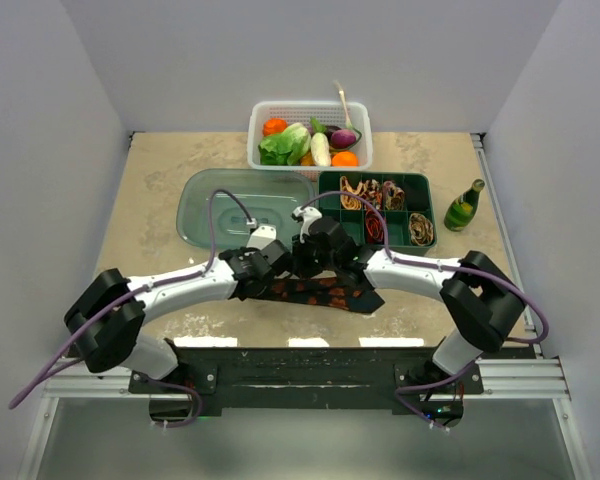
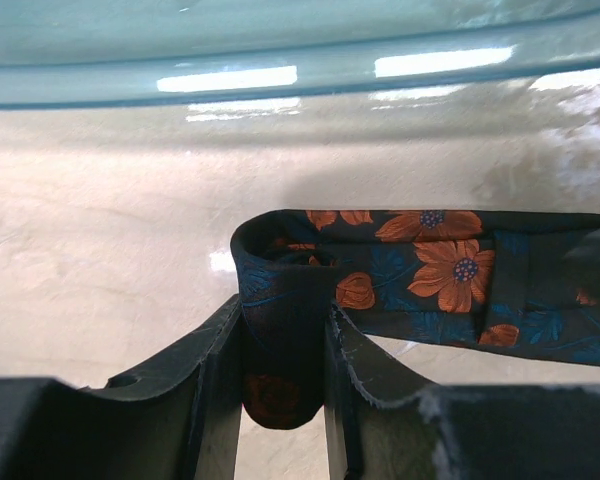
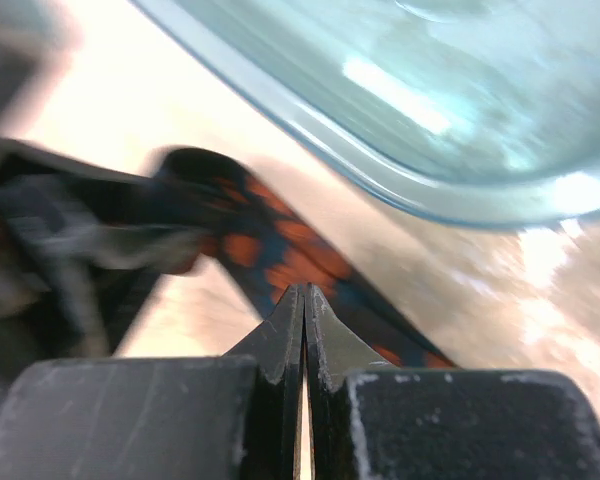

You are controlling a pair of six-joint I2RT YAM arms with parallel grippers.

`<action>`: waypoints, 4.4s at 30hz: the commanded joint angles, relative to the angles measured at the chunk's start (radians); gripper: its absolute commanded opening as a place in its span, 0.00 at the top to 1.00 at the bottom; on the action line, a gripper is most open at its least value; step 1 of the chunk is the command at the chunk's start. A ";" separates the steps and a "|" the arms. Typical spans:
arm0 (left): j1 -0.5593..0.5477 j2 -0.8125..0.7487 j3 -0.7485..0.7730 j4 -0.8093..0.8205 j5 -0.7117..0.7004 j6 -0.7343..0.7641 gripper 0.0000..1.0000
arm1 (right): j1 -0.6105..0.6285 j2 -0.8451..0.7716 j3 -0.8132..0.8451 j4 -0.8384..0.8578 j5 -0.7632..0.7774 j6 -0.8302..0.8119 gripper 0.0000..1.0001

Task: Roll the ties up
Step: Roll the tie at the center of the board.

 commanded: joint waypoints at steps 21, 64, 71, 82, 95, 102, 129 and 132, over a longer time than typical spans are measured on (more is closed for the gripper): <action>-0.191 0.334 0.210 -0.293 -0.245 -0.230 0.92 | -0.061 -0.073 -0.127 -0.050 0.047 -0.020 1.00; -0.167 -0.164 -0.026 0.166 -0.020 -0.070 0.23 | -0.239 -0.267 -0.223 -0.217 0.212 0.009 0.50; -0.151 -0.176 -0.049 0.213 0.003 -0.047 0.21 | -0.297 -0.263 -0.250 -0.270 0.223 0.014 0.31; -0.133 -0.196 -0.075 0.227 0.005 -0.038 0.21 | -0.311 -0.162 -0.250 -0.260 0.160 0.035 0.41; -0.116 -0.207 -0.103 0.232 -0.006 -0.041 0.21 | -0.310 -0.246 -0.247 -0.275 0.145 0.046 1.00; -0.108 -0.207 -0.115 0.244 -0.003 -0.038 0.20 | -0.311 -0.358 -0.231 -0.336 0.134 0.035 1.00; -0.093 -0.193 -0.130 0.252 -0.003 -0.027 0.20 | -0.308 -0.166 -0.280 -0.224 0.021 0.049 0.90; -0.092 -0.191 -0.133 0.255 -0.004 -0.027 0.20 | -0.311 -0.195 -0.282 -0.223 0.034 0.054 1.00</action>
